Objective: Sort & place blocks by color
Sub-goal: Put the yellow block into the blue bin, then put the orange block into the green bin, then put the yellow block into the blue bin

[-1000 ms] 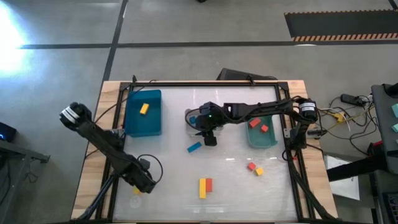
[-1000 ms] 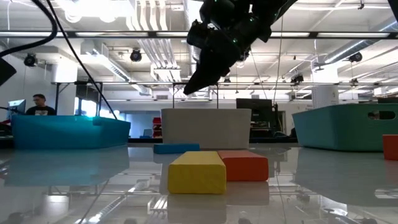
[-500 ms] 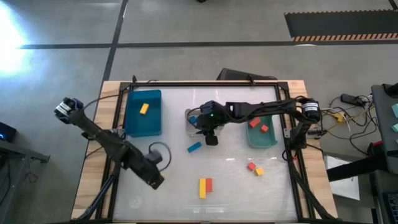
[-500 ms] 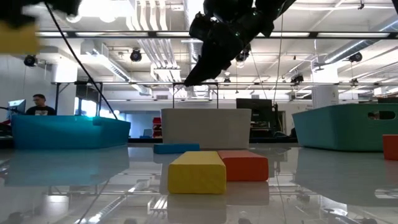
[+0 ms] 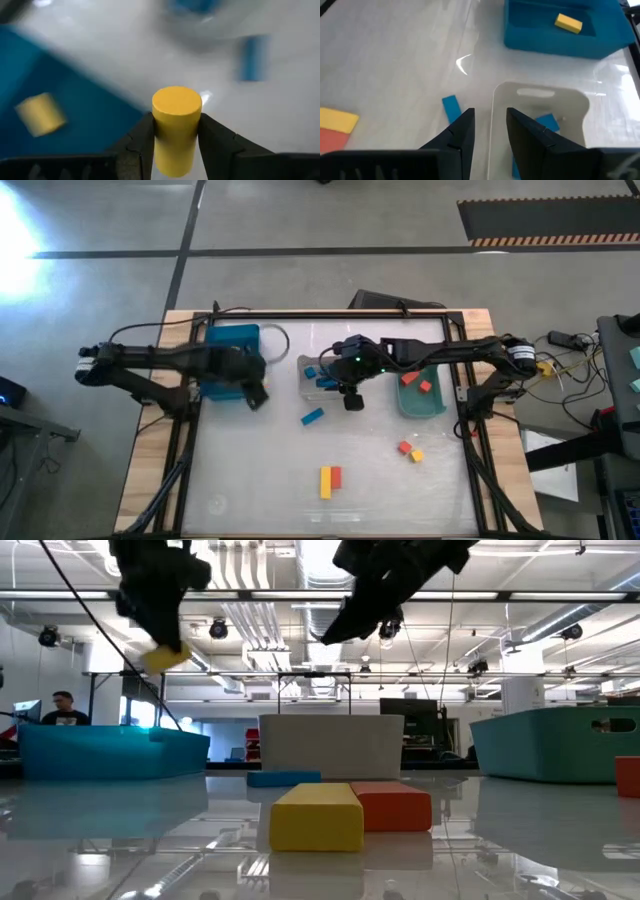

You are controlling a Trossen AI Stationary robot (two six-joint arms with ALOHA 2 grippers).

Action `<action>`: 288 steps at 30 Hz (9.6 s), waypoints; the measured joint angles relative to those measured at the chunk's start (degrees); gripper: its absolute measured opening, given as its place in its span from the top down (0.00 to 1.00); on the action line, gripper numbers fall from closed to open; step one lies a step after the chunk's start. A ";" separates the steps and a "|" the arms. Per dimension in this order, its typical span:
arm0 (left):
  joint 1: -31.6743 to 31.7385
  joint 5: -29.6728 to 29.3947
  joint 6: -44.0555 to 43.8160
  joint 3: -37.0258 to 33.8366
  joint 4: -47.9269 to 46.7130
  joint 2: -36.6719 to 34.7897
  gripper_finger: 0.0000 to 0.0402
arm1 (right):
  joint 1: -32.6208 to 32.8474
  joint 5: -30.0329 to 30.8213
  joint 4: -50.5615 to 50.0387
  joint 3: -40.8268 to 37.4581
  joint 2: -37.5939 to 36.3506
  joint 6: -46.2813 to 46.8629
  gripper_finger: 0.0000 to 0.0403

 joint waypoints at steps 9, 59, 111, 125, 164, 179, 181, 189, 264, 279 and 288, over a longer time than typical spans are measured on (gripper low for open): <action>27.08 -1.41 32.91 -4.51 2.45 4.27 0.74 | 0.00 0.00 8.36 -10.41 -8.44 2.92 0.74; 32.07 -6.12 44.47 -4.88 12.10 8.00 0.61 | 0.29 0.14 17.46 -23.22 -18.73 12.72 0.80; -14.17 -5.81 20.64 -30.79 82.85 -5.05 0.61 | 33.99 7.58 -38.91 -18.85 -13.86 92.19 0.57; -14.17 -5.80 20.91 -30.90 82.80 -5.09 0.61 | 33.99 7.46 -39.20 -9.62 3.24 82.56 0.50; -14.15 -5.82 21.23 -30.97 82.76 -5.09 0.61 | 29.99 19.06 -57.40 8.89 9.41 62.70 0.70; -14.15 -5.82 21.23 -30.98 82.03 -5.09 0.61 | -3.10 21.62 -62.61 -1.88 -7.04 48.19 0.70; -14.15 -5.82 22.21 -30.99 82.07 -5.09 0.61 | -7.43 19.51 -59.70 -4.77 -8.98 46.70 0.70; -14.12 -5.84 23.75 -30.70 82.21 -5.09 0.61 | -18.36 14.94 -46.73 -15.27 -10.55 40.32 0.68; -14.19 -5.85 12.19 -30.83 82.75 5.55 0.61 | 37.48 1.46 -40.88 -14.66 -3.27 92.84 0.53; -14.19 -5.84 12.25 -30.90 82.83 5.62 0.61 | 37.48 1.46 -40.21 -14.76 0.57 92.65 0.53; -14.19 -5.84 12.23 -30.92 82.75 5.62 0.61 | 37.48 1.59 -39.10 -14.76 0.43 93.57 0.41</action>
